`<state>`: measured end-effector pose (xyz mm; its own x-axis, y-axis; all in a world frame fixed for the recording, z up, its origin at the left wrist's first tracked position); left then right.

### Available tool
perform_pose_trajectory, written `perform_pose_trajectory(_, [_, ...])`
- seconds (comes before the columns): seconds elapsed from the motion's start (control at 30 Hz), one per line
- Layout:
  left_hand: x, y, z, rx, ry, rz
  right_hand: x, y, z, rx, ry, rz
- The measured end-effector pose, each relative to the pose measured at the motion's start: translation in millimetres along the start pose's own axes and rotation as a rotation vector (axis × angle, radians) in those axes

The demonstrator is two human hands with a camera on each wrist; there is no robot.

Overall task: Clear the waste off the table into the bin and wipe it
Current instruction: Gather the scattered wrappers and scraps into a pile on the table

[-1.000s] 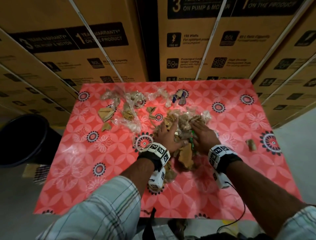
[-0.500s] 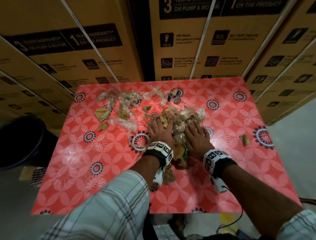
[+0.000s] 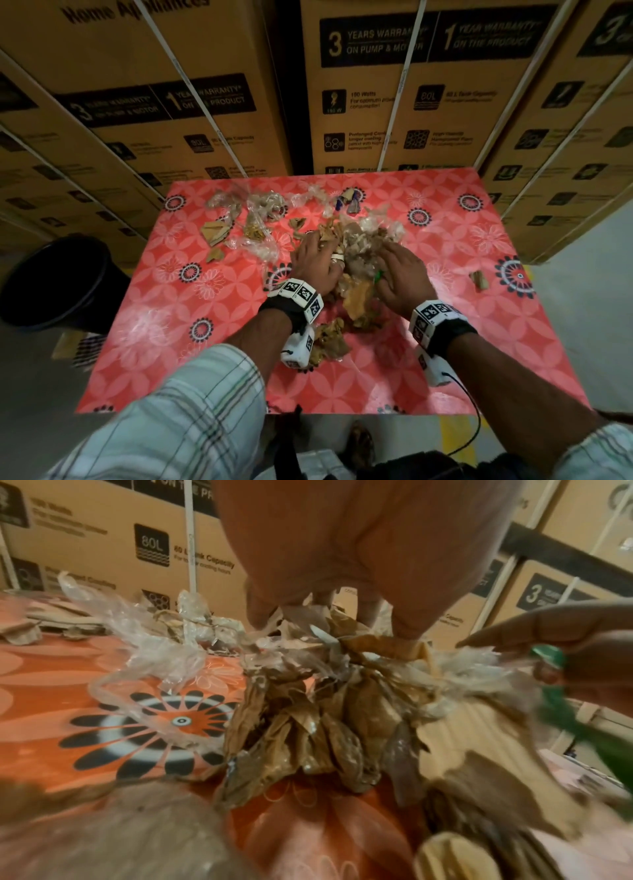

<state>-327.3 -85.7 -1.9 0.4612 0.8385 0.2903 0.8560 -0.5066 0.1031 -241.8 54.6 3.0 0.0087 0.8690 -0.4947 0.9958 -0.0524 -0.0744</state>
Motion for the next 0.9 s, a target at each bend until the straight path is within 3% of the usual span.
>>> perform_pose_trajectory(0.43, [-7.3, 25.3, 0.5, -0.064, -0.092, -0.014, -17.9, 4.0, -16.2, 0.142, -0.046, -0.08])
perform_pose_trajectory(0.67, [-7.0, 41.6, -13.9, -0.028, -0.036, 0.031, -49.5, 11.0, -29.9, 0.237, 0.065, -0.083])
perform_pose_trajectory(0.9, [-50.0, 69.7, -15.8, -0.012, 0.096, 0.033, -99.9, 26.7, -10.9, 0.285, 0.08, -0.087])
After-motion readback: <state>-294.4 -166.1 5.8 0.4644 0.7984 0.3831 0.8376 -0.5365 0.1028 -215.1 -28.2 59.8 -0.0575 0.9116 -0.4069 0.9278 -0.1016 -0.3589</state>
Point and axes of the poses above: each hand's wrist, its own y-axis away from the middle knuckle, its own z-axis out of the palm, x = y × z, the point moved 10 cm from there along -y, towards the middle knuckle, and after that the axes turned 8 degrees about -y, right-handed, at the moved point
